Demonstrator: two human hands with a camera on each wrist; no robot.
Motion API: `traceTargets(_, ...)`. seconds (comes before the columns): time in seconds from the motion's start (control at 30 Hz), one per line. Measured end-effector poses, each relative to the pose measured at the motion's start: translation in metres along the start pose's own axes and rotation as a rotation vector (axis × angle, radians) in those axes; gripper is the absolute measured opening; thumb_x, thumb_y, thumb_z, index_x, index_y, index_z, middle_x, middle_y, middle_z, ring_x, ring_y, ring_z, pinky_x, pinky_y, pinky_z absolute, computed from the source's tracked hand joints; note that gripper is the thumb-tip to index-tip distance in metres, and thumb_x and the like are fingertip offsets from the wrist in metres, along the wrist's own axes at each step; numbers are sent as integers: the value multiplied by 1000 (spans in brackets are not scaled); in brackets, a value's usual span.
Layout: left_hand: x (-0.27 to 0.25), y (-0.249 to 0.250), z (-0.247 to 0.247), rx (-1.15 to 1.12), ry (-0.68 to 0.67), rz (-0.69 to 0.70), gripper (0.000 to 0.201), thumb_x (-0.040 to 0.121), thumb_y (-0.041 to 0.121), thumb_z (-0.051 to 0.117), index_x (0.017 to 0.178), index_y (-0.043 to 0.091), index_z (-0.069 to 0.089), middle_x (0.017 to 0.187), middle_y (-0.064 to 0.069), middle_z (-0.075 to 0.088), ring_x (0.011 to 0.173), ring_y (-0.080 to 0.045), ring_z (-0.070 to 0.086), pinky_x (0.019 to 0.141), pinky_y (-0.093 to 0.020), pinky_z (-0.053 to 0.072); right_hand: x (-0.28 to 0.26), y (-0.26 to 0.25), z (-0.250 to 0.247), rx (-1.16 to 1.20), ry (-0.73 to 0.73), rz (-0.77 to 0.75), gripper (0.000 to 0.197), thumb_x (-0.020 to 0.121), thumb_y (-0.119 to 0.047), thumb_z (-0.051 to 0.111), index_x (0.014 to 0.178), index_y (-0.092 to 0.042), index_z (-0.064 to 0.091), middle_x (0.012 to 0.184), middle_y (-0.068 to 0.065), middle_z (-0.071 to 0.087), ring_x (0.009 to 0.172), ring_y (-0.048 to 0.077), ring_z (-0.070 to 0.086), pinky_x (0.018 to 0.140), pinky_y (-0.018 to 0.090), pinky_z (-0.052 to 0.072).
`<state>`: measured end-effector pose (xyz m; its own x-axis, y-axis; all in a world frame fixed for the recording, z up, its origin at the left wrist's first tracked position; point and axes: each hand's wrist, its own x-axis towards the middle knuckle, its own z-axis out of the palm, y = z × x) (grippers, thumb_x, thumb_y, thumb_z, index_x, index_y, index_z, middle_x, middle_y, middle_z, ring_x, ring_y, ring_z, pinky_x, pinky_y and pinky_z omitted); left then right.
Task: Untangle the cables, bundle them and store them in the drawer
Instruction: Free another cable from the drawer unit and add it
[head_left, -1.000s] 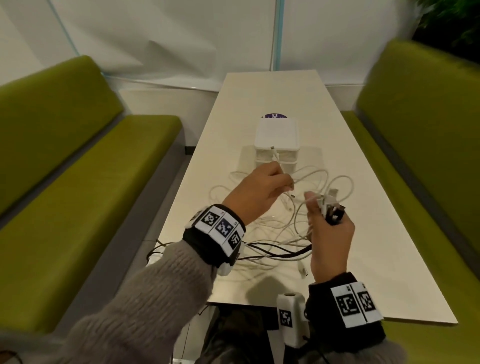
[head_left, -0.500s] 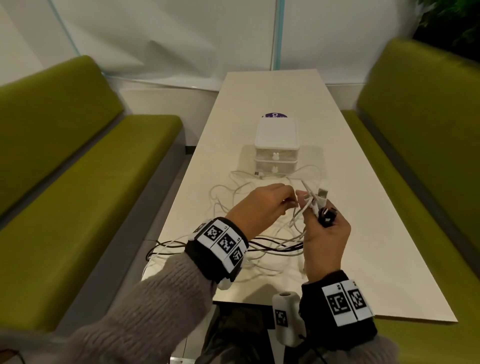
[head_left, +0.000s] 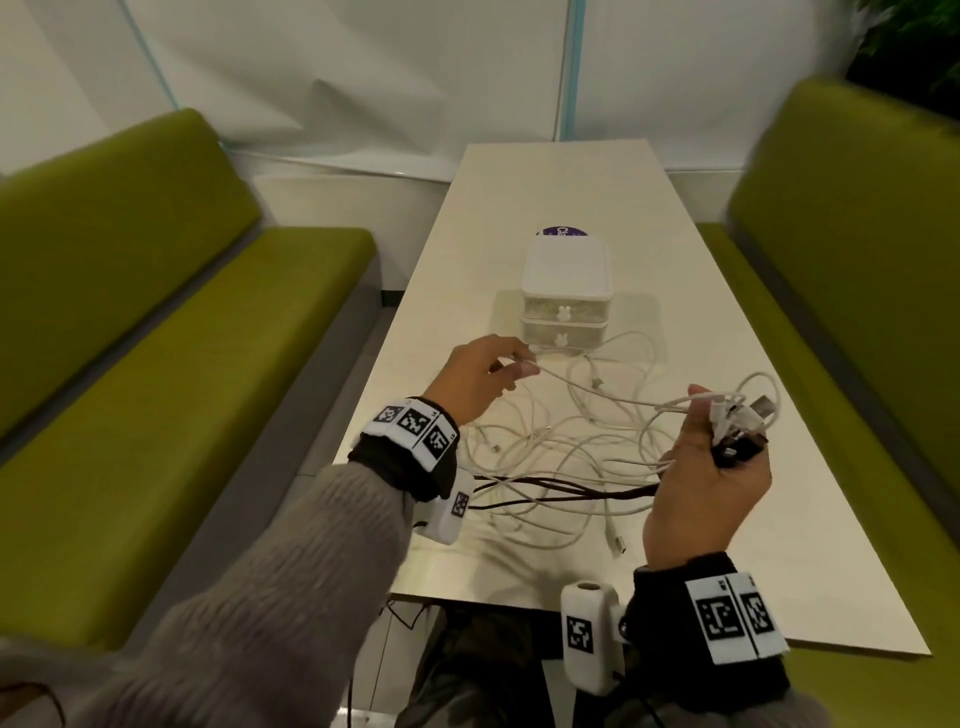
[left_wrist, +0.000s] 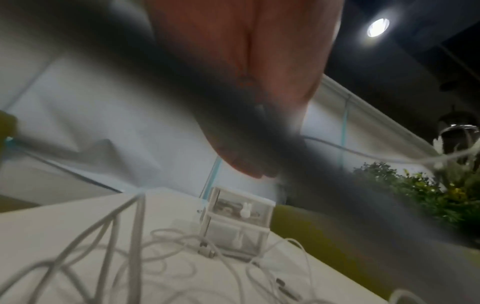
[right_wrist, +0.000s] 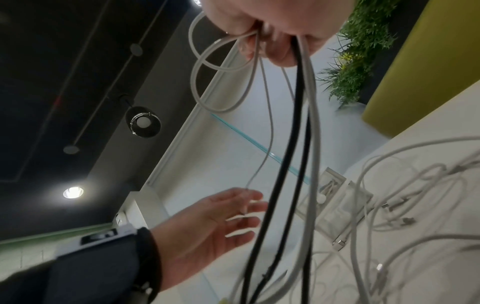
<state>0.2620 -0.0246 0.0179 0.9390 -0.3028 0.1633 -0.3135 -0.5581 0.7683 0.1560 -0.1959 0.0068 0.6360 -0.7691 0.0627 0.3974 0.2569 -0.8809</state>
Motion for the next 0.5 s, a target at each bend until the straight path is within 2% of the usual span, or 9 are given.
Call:
traceTargets(0.07,-4,8,-10,-9,9,74,9,90,20,59,87,22,67,88,7,65,70,-9,56,65,-20,47,3,1,-2,-26,6,21,11,92,-8,59,98,-15,66,91,-16,68,95,4,61,99,37,46)
traceTargets(0.13,-11,16,-24,-60,39,85,13,88,23,55,78,29,61,82,7,64,72,-15,56,65,-27,47,4,3,-5,-41,-6,44,17,91,-6,61,91,-23,67,87,-18,69,93,2,62,91,28,51)
traceTargets(0.17,-16,19,-34,-104,56,61,12,85,28,52,74,30,57,77,8,61,69,-17,54,63,-30,47,4,3,-5,-22,-28,60,18,90,-6,62,89,-23,66,81,-19,69,83,-1,62,79,21,50)
traceTargets(0.2,-21,19,-44,-146,75,36,12,80,35,50,70,28,52,69,12,54,65,-13,50,61,-29,46,3,4,-6,-10,-66,77,14,89,-7,64,89,-21,66,74,-20,68,70,-1,58,67,17,47)
traceTargets(0.27,-35,12,-64,-176,145,9,25,76,47,48,65,24,44,59,16,41,59,-3,43,58,-23,45,2,2,-6,-46,-173,98,9,86,-10,68,86,-18,65,64,-18,65,52,2,46,50,16,39)
traceTargets(0.3,-44,8,-73,-168,199,-5,30,78,47,50,64,22,42,59,14,38,58,-3,41,58,-21,45,2,2,-6,-79,-231,107,9,85,-11,69,83,-19,65,61,-17,63,47,3,42,45,17,36)
traceTargets(0.37,-62,-8,-91,-141,359,-63,31,89,32,53,65,18,40,63,8,36,59,-6,40,58,-20,45,2,2,-6,-142,-320,121,12,83,-12,71,78,-21,65,57,-14,60,44,5,39,44,18,35)
traceTargets(0.43,-81,-37,-112,-115,576,-195,30,94,19,51,66,17,40,63,3,35,58,-9,39,55,-17,45,5,3,-9,-177,-386,132,9,78,-14,74,77,-19,66,62,-12,63,50,5,45,53,19,39)
traceTargets(0.5,-101,-78,-134,-54,789,-352,31,92,14,51,64,17,38,61,-1,35,55,-10,39,53,-25,45,6,2,-11,-202,-455,139,14,74,-17,77,81,-15,65,70,-6,63,54,4,48,59,22,41)
